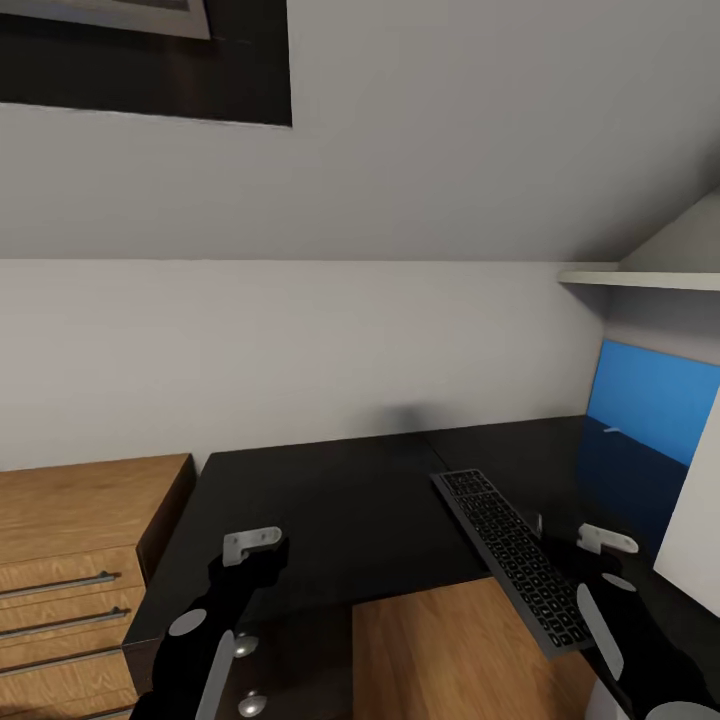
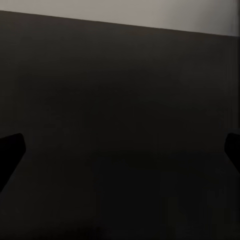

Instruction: In the bedroom, organize the workspace by keeping the computer under the desk, ensuring the monitor is on the desk, placing the keyboard on the desk next to the monitor, placing the mouse on the desk next to the keyboard, moving the folder from the swivel chair onto the desk next to the mouse, stacking the notebook on top of the folder with the pen on top of the notebook, and positioning the swivel chair next to the desk.

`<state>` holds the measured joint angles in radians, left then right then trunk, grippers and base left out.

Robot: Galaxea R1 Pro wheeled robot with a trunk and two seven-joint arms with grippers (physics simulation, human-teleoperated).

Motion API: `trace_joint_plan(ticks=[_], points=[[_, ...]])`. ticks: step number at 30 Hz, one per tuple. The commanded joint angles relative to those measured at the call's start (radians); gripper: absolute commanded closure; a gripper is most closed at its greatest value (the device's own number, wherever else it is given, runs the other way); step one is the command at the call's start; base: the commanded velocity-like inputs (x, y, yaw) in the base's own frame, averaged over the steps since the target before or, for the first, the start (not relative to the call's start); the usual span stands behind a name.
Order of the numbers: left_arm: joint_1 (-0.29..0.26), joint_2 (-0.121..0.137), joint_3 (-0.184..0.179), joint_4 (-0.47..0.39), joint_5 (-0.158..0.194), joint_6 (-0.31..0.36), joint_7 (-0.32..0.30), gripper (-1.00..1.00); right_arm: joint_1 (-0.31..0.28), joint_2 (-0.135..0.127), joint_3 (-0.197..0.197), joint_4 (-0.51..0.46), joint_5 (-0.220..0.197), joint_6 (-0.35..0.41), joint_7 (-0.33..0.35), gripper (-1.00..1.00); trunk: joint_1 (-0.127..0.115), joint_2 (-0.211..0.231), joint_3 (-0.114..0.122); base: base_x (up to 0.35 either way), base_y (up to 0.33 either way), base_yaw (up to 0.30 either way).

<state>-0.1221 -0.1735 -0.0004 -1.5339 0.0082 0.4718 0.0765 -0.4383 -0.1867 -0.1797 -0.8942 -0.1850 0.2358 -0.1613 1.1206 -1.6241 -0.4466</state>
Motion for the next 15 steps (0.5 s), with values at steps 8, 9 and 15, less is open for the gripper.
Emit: trace_joint_plan(ticks=[8,9,15], points=[[-0.001,0.000,-0.006,0.000,0.001,0.005,0.003,-1.00,0.000,-0.003,0.002,0.000,0.018,0.006,-0.007,-1.00,0.000,-0.001,-0.001,0.084,-0.006,0.000],[-0.001,0.000,-0.006,0.000,0.001,0.005,0.003,-1.00,0.000,-0.004,0.001,0.000,0.020,0.006,-0.008,-1.00,0.000,-0.001,-0.001,0.233,-0.049,0.000],[-0.001,0.000,-0.006,0.000,0.001,0.006,0.003,-1.00,0.000,-0.011,0.000,0.001,0.044,0.008,-0.009,-1.00,0.000,-0.001,-0.001,0.083,-0.018,0.000]])
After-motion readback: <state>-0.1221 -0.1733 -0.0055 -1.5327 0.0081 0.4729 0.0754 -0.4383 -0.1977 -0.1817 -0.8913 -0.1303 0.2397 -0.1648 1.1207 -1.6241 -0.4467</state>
